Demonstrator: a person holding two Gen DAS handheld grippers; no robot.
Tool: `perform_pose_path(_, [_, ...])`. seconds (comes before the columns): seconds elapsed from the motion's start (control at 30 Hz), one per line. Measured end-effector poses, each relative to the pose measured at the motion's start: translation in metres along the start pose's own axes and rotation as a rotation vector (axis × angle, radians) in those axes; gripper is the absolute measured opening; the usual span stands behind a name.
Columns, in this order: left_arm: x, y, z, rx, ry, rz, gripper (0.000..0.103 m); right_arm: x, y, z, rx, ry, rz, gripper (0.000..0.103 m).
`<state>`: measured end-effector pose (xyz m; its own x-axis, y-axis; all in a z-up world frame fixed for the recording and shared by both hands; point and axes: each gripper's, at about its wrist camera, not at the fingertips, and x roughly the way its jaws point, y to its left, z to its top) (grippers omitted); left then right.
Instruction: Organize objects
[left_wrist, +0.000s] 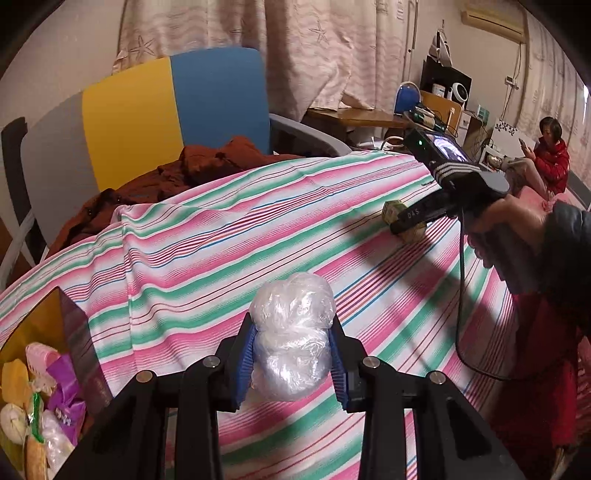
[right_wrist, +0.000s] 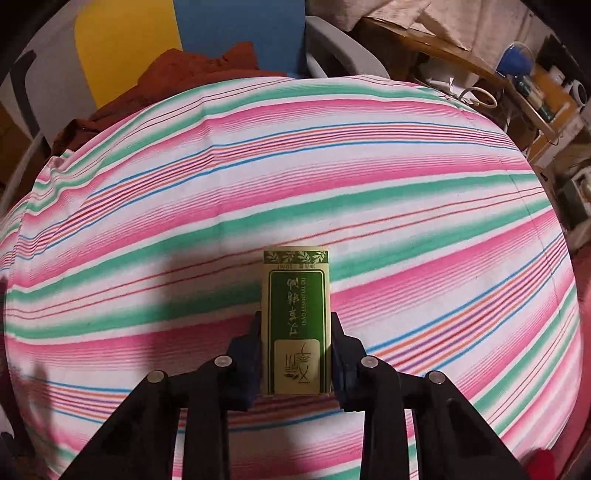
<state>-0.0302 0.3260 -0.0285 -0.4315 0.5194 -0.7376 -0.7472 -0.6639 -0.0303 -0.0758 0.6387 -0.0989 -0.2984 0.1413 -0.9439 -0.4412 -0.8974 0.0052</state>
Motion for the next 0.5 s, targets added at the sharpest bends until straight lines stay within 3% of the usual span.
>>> perform_pose_path(0.2, [-0.025, 0.017, -0.012, -0.040, -0.024, 0.027, 0.035, -0.037, 0.037, -0.016, -0.019, -0.059, 0.117, 0.030])
perform_pose_path(0.37, [-0.067, 0.060, -0.030, -0.139, -0.072, 0.101, 0.036, -0.090, 0.126, -0.038, -0.158, -0.144, 0.295, 0.030])
perform_pose_path(0.5, [-0.104, 0.105, -0.050, -0.250, -0.104, 0.223, 0.037, -0.124, 0.211, -0.067, -0.309, -0.178, 0.446, 0.030])
